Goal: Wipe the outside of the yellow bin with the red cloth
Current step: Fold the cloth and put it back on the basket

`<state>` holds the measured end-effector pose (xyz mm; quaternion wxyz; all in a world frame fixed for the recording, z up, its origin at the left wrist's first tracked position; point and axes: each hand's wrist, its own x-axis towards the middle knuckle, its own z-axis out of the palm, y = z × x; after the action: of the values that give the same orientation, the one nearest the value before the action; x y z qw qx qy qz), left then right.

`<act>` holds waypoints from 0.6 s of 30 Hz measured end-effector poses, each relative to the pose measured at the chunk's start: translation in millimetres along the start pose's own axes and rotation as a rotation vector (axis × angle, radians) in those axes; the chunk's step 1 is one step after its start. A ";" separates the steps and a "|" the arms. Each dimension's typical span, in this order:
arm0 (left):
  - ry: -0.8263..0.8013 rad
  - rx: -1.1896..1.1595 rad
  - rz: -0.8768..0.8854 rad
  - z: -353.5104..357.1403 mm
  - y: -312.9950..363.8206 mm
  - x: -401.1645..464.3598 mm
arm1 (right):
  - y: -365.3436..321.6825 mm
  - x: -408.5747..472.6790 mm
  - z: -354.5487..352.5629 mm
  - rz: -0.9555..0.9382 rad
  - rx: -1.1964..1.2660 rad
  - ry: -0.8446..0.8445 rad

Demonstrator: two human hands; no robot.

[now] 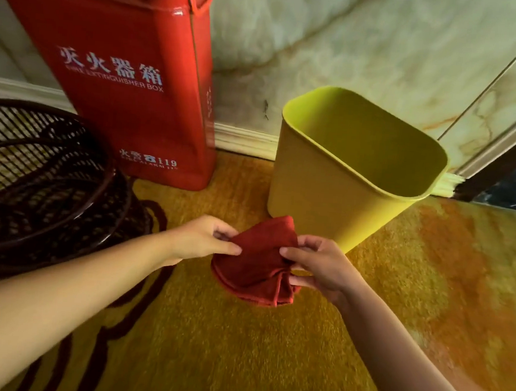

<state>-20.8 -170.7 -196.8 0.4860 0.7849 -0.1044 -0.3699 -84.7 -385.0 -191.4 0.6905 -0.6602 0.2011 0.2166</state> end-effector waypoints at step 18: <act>0.252 -0.256 -0.007 -222.6 1.0 -155.8 | -167.7 39.3 212.3 -0.053 -0.360 -0.286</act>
<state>21.4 63.0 -64.8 0.5900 0.7572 0.0079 -0.2803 40.7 -177.4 -65.2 0.5886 -0.7404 0.0417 0.3220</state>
